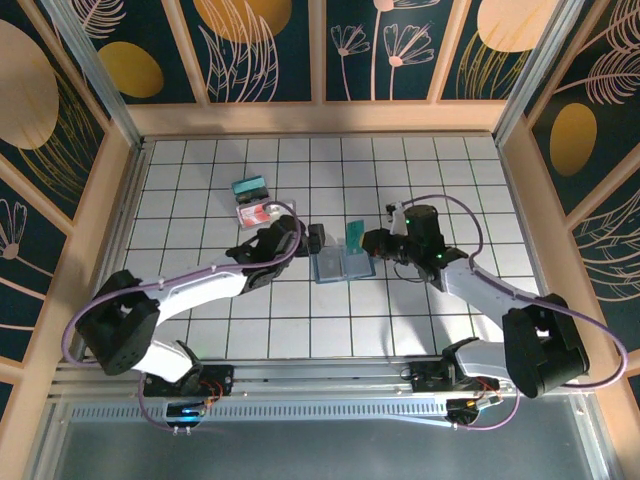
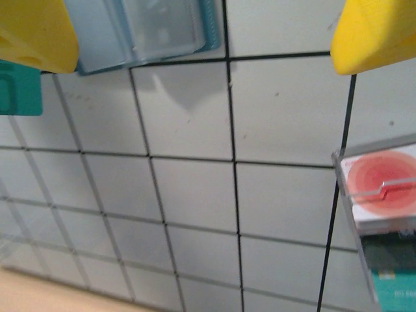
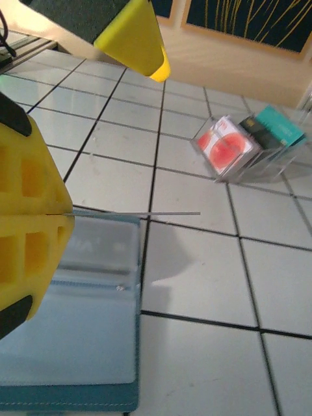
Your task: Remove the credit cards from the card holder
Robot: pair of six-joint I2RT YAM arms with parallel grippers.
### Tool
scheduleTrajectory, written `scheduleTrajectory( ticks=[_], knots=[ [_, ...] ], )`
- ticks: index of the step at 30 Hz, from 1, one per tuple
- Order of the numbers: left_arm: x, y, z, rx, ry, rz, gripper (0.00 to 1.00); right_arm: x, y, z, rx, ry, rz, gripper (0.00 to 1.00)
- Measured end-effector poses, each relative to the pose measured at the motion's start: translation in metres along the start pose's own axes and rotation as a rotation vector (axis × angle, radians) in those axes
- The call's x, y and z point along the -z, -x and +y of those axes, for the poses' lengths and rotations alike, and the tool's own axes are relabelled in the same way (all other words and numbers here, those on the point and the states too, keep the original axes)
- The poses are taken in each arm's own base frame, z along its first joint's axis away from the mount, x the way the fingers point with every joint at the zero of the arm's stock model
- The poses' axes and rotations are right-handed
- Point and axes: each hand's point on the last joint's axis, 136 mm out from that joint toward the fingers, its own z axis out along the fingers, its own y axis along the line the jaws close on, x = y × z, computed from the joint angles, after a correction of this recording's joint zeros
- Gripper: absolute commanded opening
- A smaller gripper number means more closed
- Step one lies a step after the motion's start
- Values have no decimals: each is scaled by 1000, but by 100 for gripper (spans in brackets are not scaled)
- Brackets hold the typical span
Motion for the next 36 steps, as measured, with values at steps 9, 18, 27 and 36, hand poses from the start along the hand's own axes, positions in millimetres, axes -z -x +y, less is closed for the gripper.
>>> scheduleTrajectory(
  ticks=[9,18,27,36],
  knots=[
    [25,40,-34,62,-264,-111,99,13,42,39,46,160,-159,0],
    [40,50,-67,55,-498,-107,86,32,60,89,97,400,-236,0],
    [51,48,-98,45,-700,-74,70,42,61,110,115,512,-237,0],
    [53,53,-108,89,-810,-57,52,44,58,120,117,585,-209,0]
  ],
)
